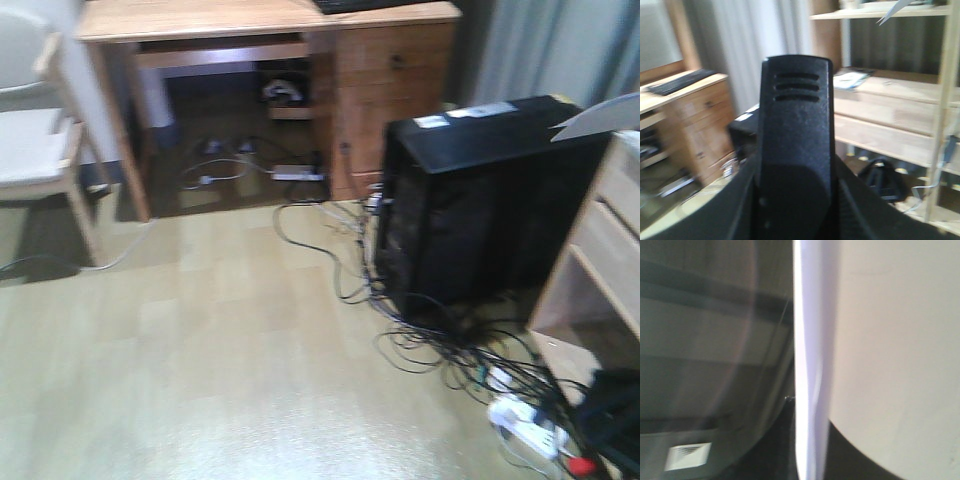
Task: Grab stapler and paper to desk for stapling
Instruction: 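Drive the base to the wooden desk holding stapler and paper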
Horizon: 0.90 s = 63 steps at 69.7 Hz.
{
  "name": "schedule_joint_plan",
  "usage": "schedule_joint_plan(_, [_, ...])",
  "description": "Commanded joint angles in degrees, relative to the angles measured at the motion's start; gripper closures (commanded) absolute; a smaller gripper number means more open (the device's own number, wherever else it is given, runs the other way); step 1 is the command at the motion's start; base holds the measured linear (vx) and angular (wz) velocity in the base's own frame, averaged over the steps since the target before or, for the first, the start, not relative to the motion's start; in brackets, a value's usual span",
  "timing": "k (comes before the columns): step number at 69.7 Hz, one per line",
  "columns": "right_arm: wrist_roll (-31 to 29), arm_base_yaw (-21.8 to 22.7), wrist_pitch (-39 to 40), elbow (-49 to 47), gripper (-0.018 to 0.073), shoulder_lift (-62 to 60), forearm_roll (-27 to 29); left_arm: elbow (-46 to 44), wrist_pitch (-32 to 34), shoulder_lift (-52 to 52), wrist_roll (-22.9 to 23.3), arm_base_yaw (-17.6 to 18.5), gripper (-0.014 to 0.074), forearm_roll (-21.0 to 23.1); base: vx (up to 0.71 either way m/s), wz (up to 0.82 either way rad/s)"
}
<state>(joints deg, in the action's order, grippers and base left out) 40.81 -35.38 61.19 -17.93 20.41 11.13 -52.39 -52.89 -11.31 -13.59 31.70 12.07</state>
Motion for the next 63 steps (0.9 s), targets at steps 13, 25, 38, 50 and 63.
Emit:
schedule_joint_plan(13, [-0.7,0.1,1.6,-1.8,0.0566,0.6,-1.2,-1.4,6.8,-1.2,0.1,0.3,0.0603,1.0,0.01,0.45])
schedule_joint_plan(25, [-0.7,0.1,1.6,-1.8,0.0566,0.6,-1.2,-1.4,6.8,-1.2,0.1,0.3,0.0603,1.0,0.08,0.29])
schedule_joint_plan(38, [-0.7,0.1,1.6,-1.8,0.0566,0.6,-1.2,-1.4,6.8,-1.2,0.1,0.3,0.0603,1.0,0.12,0.22])
schedule_joint_plan(50, [-0.7,0.1,1.6,-1.8,0.0565,0.6,-1.2,-1.4,6.8,-1.2,0.1,0.3,0.0603,1.0,0.16,0.16])
schedule_joint_plan(63, [-0.7,0.1,1.6,-1.8,0.0565,0.6,-1.2,-1.4,6.8,-1.2,0.1,0.3,0.0603,1.0,0.21,0.06])
